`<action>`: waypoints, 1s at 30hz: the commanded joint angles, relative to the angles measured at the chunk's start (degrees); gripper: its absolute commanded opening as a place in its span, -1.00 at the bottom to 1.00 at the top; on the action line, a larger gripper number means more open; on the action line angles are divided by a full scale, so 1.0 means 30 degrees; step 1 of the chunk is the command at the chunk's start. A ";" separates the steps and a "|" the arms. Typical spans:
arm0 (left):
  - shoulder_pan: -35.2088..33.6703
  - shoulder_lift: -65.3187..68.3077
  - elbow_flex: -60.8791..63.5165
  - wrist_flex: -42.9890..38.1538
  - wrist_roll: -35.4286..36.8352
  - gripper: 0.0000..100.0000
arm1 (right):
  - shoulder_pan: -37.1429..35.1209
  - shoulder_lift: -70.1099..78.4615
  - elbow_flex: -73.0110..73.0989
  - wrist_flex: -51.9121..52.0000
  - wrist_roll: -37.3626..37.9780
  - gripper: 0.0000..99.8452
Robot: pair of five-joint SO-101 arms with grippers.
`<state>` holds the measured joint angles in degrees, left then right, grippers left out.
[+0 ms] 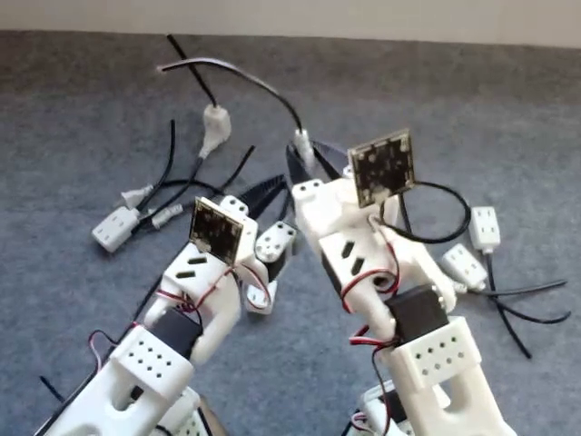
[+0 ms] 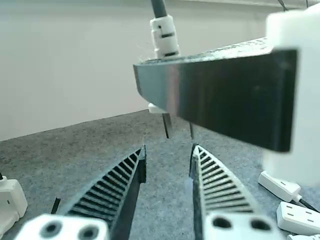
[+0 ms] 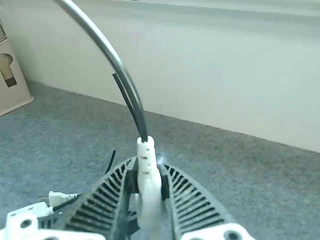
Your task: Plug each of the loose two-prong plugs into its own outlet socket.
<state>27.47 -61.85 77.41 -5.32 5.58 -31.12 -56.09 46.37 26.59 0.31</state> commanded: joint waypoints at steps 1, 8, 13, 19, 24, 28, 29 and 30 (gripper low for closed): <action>0.0044 -0.0015 -0.0425 -0.0527 -0.0059 -0.68 | -0.0073 -0.0484 0.0044 0.0220 -0.0762 -0.99; -0.0396 -0.0073 -0.0747 -0.0498 -0.0059 -0.68 | -0.0132 -0.0513 0.0835 0.0864 -0.0762 -0.99; -0.0952 0.0015 -0.0777 -0.0557 -0.0059 -0.68 | -0.0161 -0.0513 0.0835 0.2095 -0.0762 -0.99; -0.2916 0.0073 -0.1333 -0.0557 0.0000 -0.68 | -0.0132 -0.1890 0.0952 0.4088 -0.0762 -0.99; -0.3092 0.0073 -0.1333 -0.0557 0.0000 -0.68 | -0.0132 -0.5201 0.1011 0.5700 -0.0645 -0.99; -0.3004 0.0015 -0.1421 -0.0557 0.0000 -0.68 | -0.0103 -0.6637 0.1011 0.6813 -0.0645 -0.99; -0.3004 -0.0015 -0.1421 -0.0557 0.0029 -0.68 | -0.0073 -0.6667 0.1011 0.6813 -0.0645 -0.99; -0.3004 -0.0044 -0.1421 -0.0557 0.0029 -0.68 | -0.0073 -0.6637 0.1011 0.6813 -0.0645 -0.99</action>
<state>19.47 -61.49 76.70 -5.32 5.58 -31.21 -74.99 49.36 46.55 -1.63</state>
